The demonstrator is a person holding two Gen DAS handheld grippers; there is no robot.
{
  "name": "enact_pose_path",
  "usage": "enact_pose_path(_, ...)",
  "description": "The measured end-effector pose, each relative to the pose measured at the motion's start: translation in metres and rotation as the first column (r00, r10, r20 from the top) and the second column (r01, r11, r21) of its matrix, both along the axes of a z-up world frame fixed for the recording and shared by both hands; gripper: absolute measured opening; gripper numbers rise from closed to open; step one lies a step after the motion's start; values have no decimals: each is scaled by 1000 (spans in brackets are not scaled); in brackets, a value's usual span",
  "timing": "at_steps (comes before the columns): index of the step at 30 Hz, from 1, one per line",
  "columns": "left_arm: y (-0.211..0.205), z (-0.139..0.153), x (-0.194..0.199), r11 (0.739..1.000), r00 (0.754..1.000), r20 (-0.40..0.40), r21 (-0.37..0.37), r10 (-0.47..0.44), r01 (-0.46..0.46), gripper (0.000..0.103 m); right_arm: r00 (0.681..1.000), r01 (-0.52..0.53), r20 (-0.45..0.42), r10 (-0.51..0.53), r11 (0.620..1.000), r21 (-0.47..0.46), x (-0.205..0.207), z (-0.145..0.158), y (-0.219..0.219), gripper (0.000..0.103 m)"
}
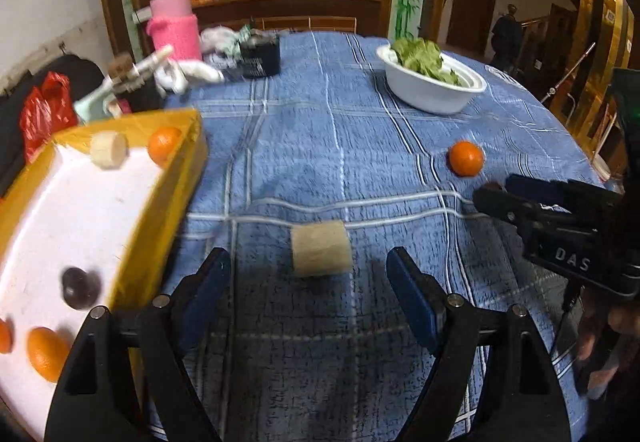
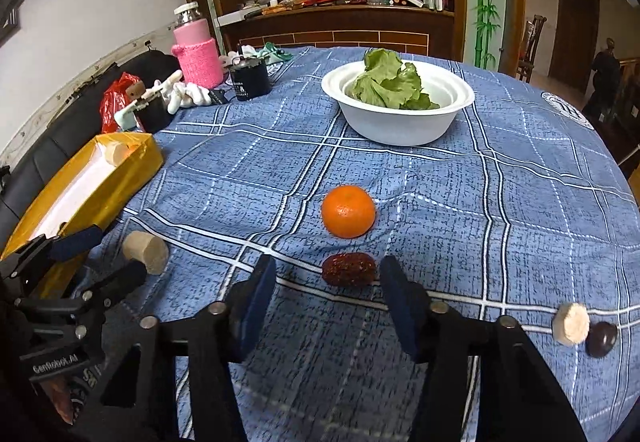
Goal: Organize fruits
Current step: 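Move the left tool toward a white yam piece while the right tool approaches another red date, then grasp the white yam piece with the left tool while the right tool grasps the red date, then carry the yam piece and red date into the yellow tray and open both tools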
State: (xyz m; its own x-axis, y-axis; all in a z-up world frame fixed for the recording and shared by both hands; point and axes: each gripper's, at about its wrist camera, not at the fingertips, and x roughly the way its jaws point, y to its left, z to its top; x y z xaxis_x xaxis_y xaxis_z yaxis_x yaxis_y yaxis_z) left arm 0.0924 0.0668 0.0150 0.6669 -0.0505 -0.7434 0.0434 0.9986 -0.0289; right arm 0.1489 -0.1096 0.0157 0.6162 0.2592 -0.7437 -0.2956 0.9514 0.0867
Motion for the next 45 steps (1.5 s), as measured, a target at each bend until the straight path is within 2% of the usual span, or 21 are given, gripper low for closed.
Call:
enact_pose_path(3, 7, -8, 6, 999, 999, -34, -42, 6, -7, 77, 1000, -9, -7, 9, 1000, -22, 6, -6, 3, 53)
enact_pose_path(5, 11, -10, 8, 998, 999, -51, -64, 10, -13, 62, 1000, -4, -12, 4, 1000, -23, 9, -8, 3, 50)
enact_pose_path(6, 11, -10, 8, 998, 999, -47, -60, 14, -17, 59, 1000, -1, -8, 1, 1000, -24, 9, -7, 2, 43)
enact_pose_path(10, 6, -11, 9, 1000, 999, -51, -23, 12, -13, 53, 999, 28, -32, -29, 998, -54, 14, -12, -1, 34)
enact_pose_path(11, 4, -11, 8, 1000, 999, -50, -15, 9, -10, 48, 999, 33, -41, -35, 998, -48, 15, -13, -3, 29)
enact_pose_path(14, 2, -10, 8, 1000, 999, -50, 16, 20, -19, 40, 998, 31, -46, -32, 999, -37, 15, -13, -5, 28)
enact_pose_path(22, 5, -8, 6, 1000, 999, -45, 5, 15, -15, 35, 999, 36, -22, -37, 999, -35, 4, -8, -10, 27)
enact_pose_path(23, 6, -5, 5, 1000, 999, -38, -2, 13, -13, 31, 999, 38, -18, -38, 999, -34, 1, -7, -10, 27)
enact_pose_path(30, 14, 17, -17, 999, 1000, -2, -37, 17, -17, 31, 999, 21, 33, -21, 1000, -22, -20, 16, 3, 27)
enact_pose_path(37, 40, 47, -59, 997, 997, 58, -57, 55, -52, 30, 990, -80, 113, 80, 997, -9, -54, 59, 58, 27)
enact_pose_path(45, 105, 80, -101, 982, 975, 122, -52, 186, -181, 30, 965, -215, 157, 210, 977, 12, -86, 85, 138, 27)
